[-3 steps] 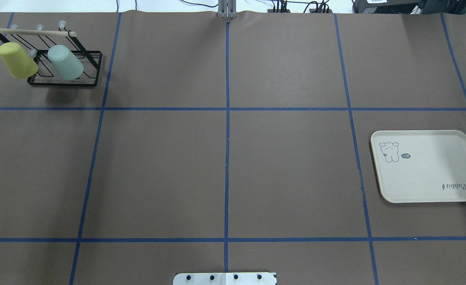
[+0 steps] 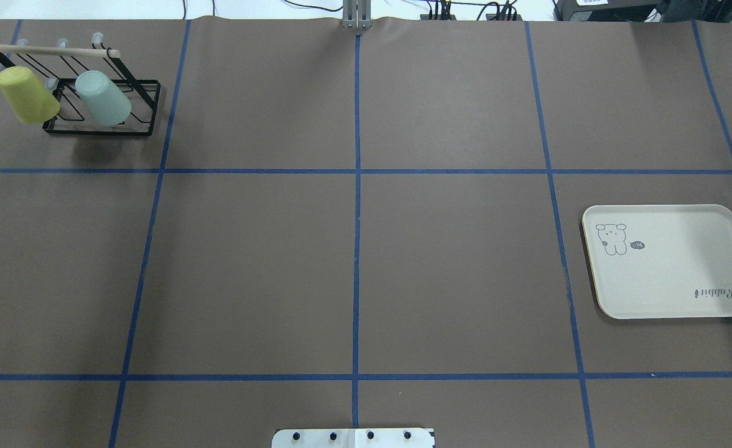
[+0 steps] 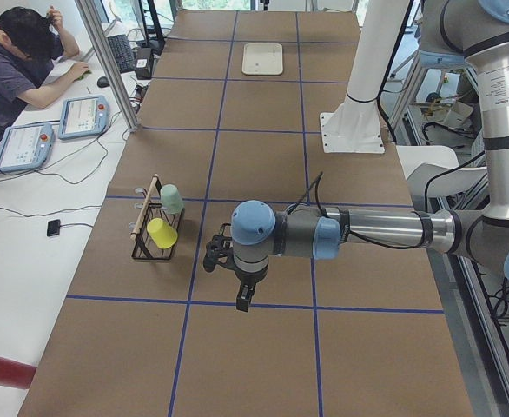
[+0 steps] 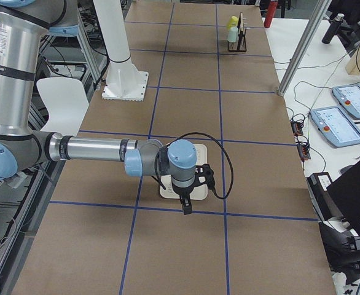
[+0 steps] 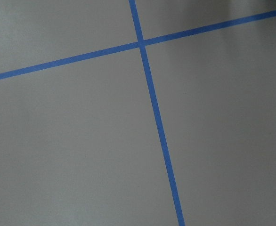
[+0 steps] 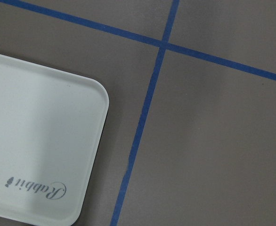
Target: Left arm grabs green cup and hands to right arm on tray
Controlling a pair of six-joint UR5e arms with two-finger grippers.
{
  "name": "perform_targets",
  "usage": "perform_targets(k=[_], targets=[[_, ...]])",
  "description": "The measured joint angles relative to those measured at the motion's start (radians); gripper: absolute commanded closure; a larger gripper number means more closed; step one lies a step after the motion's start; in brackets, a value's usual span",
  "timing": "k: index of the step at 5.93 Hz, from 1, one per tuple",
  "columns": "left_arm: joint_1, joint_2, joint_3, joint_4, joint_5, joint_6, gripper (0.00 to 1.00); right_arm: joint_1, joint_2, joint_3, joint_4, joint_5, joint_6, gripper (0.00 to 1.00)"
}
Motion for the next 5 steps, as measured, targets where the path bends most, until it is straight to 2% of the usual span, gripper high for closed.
perform_targets(k=[3,5], targets=[[0.001,-0.048,0.002,-0.009,-0.004,-0.008,0.00,0.000,0.000,-0.011,0.027,-0.002,0.000,0.00],[0.001,-0.080,0.004,-0.085,-0.007,-0.008,0.00,0.000,0.003,-0.057,0.169,0.002,0.003,0.00]])
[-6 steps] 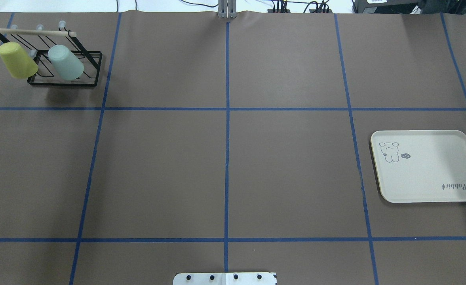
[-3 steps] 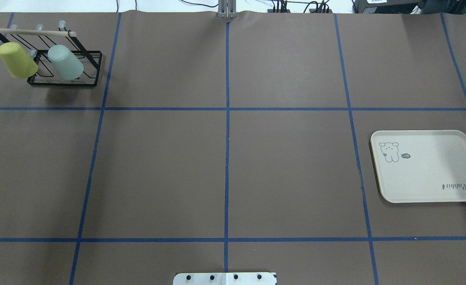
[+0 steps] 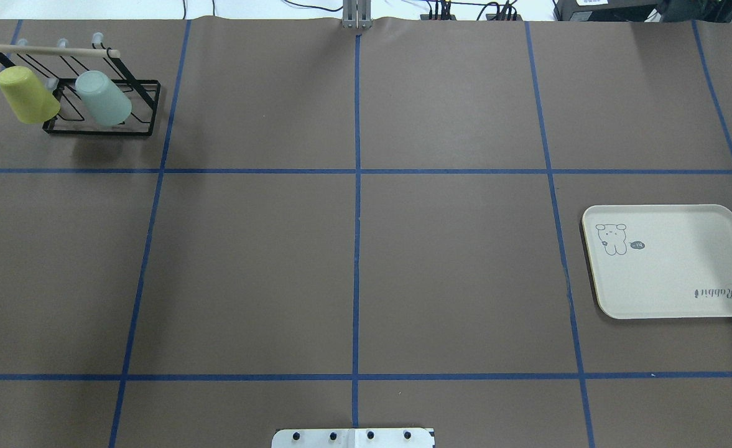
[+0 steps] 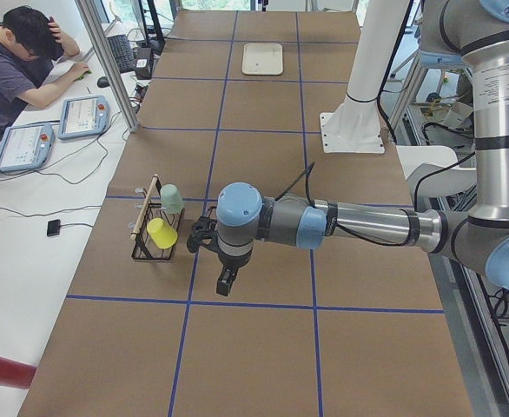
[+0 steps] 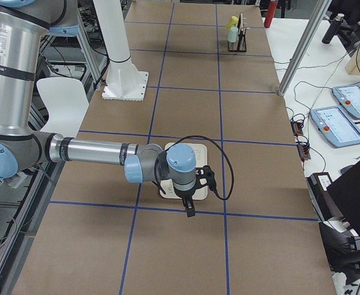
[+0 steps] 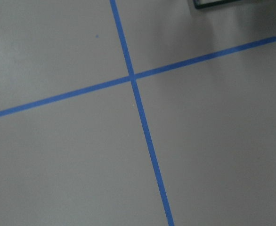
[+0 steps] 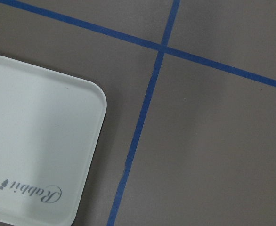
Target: Left arm grabs green cup and hands to right arm on tray
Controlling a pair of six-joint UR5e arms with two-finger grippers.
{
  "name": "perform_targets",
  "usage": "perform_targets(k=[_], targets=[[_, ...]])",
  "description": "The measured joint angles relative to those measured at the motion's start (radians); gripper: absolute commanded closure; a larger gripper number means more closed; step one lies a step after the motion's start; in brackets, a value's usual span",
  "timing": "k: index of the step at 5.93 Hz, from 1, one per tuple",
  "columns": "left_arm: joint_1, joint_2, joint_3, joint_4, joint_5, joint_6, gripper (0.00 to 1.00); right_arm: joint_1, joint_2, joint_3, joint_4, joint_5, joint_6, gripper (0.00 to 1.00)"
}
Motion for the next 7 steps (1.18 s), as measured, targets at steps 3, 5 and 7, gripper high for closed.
perform_targets(k=[3,5,7], targets=[[0.003,-0.035,0.028,-0.255,-0.002,-0.001,0.00,0.000,0.040,-0.007,0.148,0.008,0.019,0.00],[0.005,-0.085,0.074,-0.287,-0.087,-0.002,0.00,-0.004,0.099,-0.001,0.159,0.082,0.096,0.00],[0.069,-0.170,0.090,-0.305,-0.144,-0.151,0.00,-0.023,0.157,-0.002,0.198,0.132,0.123,0.00]])
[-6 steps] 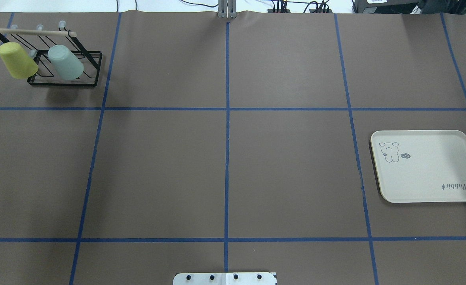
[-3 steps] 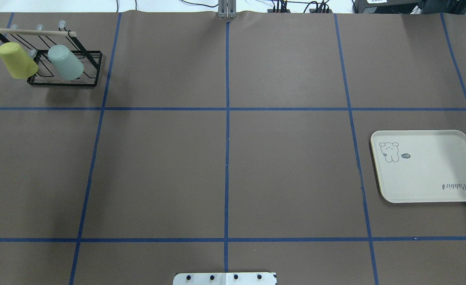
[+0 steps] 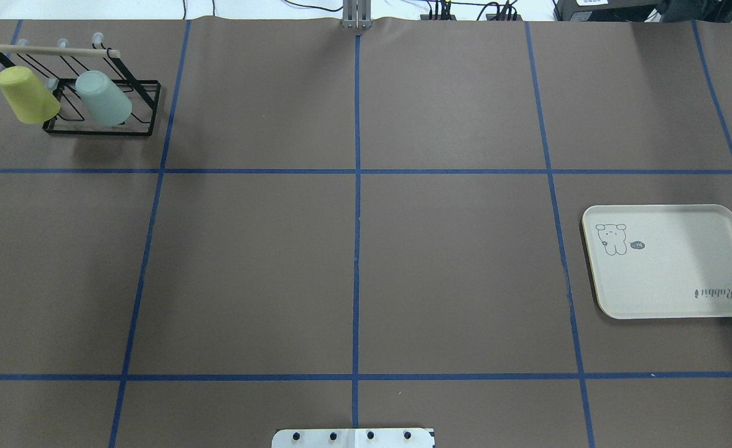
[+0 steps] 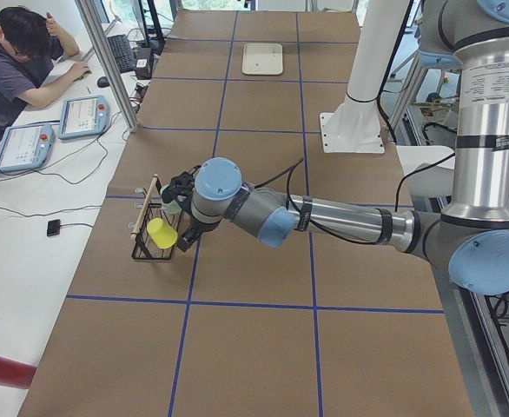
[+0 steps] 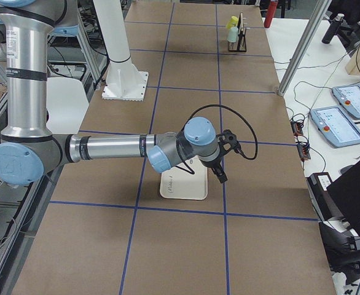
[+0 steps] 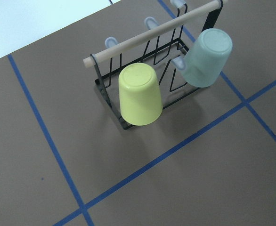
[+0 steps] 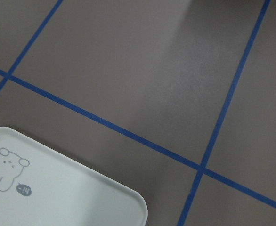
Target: Left arm grabs green cup and hands to right arm on tray
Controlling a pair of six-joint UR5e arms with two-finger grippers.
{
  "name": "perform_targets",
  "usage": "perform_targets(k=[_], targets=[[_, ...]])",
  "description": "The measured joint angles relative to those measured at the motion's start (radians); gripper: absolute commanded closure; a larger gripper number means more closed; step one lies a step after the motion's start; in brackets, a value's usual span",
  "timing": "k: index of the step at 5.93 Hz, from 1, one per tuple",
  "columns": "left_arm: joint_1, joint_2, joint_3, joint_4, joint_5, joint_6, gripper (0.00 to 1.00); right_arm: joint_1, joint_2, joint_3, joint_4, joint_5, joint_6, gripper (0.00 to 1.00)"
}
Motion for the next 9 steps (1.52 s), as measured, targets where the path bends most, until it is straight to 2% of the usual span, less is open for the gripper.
perform_targets(k=[2,3,5,7,9], targets=[[0.105,-0.117,0.011,0.000,0.007,-0.269,0.00,-0.017,0.009,-0.007,0.025,0.011,0.003,0.00],[0.159,-0.157,0.013,0.001,0.055,-0.386,0.00,-0.020,0.009,-0.008,0.027,0.011,0.003,0.00],[0.291,-0.225,0.038,0.002,0.261,-0.562,0.00,-0.026,0.007,-0.009,0.029,0.011,0.002,0.00],[0.373,-0.305,0.131,-0.003,0.400,-0.632,0.00,-0.033,0.005,-0.010,0.029,0.010,0.001,0.00],[0.398,-0.376,0.230,-0.004,0.437,-0.639,0.00,-0.036,0.003,-0.010,0.029,0.010,0.001,0.00]])
